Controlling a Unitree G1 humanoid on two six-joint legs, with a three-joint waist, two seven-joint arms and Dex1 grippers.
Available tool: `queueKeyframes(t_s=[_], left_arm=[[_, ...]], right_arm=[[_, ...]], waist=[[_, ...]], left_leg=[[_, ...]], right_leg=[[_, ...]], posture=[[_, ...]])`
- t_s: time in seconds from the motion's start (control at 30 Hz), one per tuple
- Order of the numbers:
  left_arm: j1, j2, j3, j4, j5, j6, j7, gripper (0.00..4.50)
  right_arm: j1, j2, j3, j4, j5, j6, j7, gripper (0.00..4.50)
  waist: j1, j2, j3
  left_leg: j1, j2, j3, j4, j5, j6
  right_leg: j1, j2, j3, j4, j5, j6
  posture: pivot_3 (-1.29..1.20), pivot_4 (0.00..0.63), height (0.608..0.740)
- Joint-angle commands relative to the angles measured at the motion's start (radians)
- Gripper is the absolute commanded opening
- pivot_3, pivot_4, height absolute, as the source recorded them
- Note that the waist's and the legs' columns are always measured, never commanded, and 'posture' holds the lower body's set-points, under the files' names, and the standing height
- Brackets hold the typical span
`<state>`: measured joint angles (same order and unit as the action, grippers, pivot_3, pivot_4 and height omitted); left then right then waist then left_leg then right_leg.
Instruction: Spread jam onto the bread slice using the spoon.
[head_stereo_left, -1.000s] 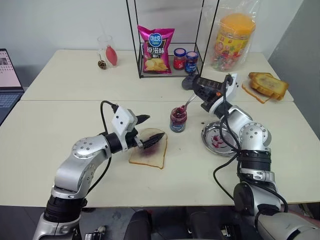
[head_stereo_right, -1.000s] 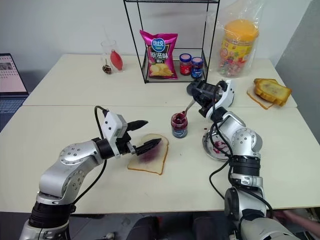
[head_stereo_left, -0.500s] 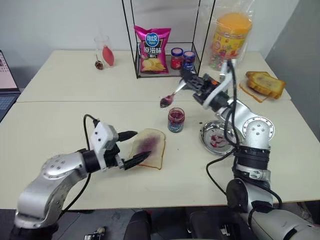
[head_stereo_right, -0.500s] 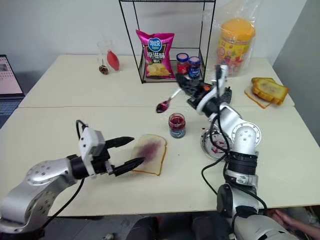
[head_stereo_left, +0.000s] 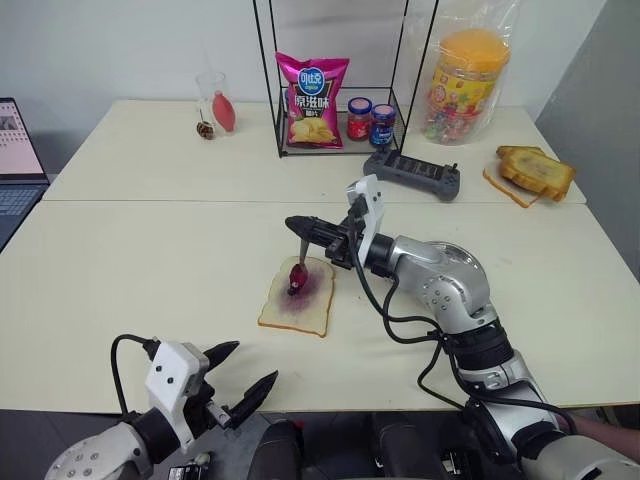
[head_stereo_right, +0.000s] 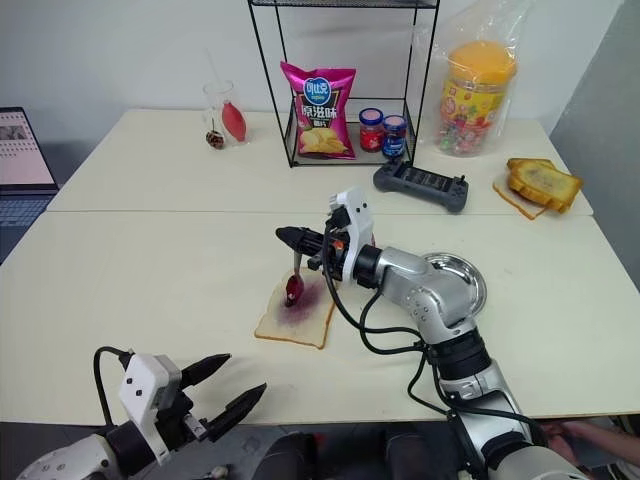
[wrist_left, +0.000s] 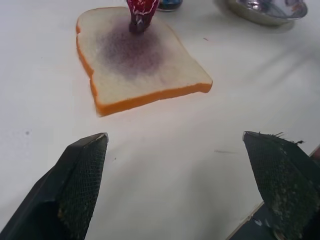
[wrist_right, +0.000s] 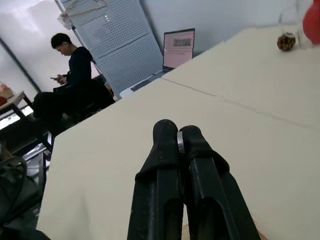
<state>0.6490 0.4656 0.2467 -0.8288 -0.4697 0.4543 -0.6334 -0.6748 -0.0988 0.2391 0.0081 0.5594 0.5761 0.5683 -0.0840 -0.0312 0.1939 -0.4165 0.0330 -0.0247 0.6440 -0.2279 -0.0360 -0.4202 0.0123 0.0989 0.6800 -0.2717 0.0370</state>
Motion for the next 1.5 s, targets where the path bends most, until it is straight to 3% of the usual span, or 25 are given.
queueKeyframes(t_s=[0.03,0.27,0.37,0.47,0.7,0.87,1.13,1.5], left_arm=[[0.011,-0.018,-0.047,-0.042,0.027,-0.043,0.032,4.5],[0.024,-0.024,-0.074,0.006,0.049,-0.109,0.026,4.5],[0.047,-0.024,-0.079,0.021,0.057,-0.141,0.014,4.5],[0.052,-0.022,-0.087,0.033,0.065,-0.163,0.013,4.5],[0.049,-0.02,-0.108,0.049,0.079,-0.191,0.01,4.5],[0.071,-0.033,-0.132,0.119,0.109,-0.27,-0.011,4.5],[0.063,-0.028,-0.138,0.141,0.107,-0.305,-0.015,4.5],[0.002,-0.004,-0.124,0.097,0.073,-0.217,0.004,4.5]], right_arm=[[0.014,0.008,0.031,-0.005,-0.067,-0.106,0.067,0.04],[0.013,0.02,-0.005,-0.008,-0.066,-0.089,0.091,0.04],[-0.006,0.03,-0.09,0.017,0.056,0.094,0.07,0.04],[-0.006,0.035,-0.097,0.041,0.06,0.141,0.078,0.04],[-0.035,0.075,-0.092,0.224,-0.024,0.061,0.097,0.04],[-0.071,0.083,-0.06,0.336,-0.133,-0.11,0.14,0.04],[-0.109,0.101,-0.065,0.409,-0.197,-0.251,0.16,0.04],[-0.15,0.095,-0.092,0.334,-0.155,-0.173,0.202,0.04]], waist=[[0.0,0.0,0.0],[0.0,0.0,0.0],[-0.001,0.0,0.0],[-0.001,0.0,0.0],[-0.004,0.0,0.0],[-0.005,0.0,0.0],[-0.004,0.0,0.0],[-0.004,0.0,0.0]], left_leg=[[0.0,0.0,0.0,0.0,0.0,0.0],[0.0,0.0,0.0,0.0,0.0,0.0],[0.0,0.0,-0.001,0.0,0.0,0.0],[0.0,0.0,0.0,0.0,0.0,0.0],[0.0,0.0,0.0,0.0,0.0,0.0],[0.001,0.0,0.0,0.0,0.0,0.0],[0.001,0.0,0.0,0.001,0.0,0.0],[0.001,0.0,0.0,0.001,0.0,0.0]], right_leg=[[0.0,0.0,0.0,0.0,0.0,0.0],[0.0,0.0,0.0,0.0,0.0,0.001],[0.0,0.0,-0.001,0.0,0.0,0.0],[0.0,0.0,0.0,0.0,0.0,0.0],[0.0,0.001,0.0,0.0,0.0,0.0],[0.0,0.001,0.0,0.0,0.003,0.005],[0.0,0.0,0.0,0.0,0.002,0.0],[0.0,0.001,-0.001,0.0,0.005,0.002]], posture=[[0.0,0.15,0.74],[0.0,0.15,0.74],[0.0,0.15,0.74],[0.0,0.15,0.74],[0.0,0.15,0.74],[0.0,0.15,0.74],[0.0,0.15,0.74],[0.0,0.15,0.74]])
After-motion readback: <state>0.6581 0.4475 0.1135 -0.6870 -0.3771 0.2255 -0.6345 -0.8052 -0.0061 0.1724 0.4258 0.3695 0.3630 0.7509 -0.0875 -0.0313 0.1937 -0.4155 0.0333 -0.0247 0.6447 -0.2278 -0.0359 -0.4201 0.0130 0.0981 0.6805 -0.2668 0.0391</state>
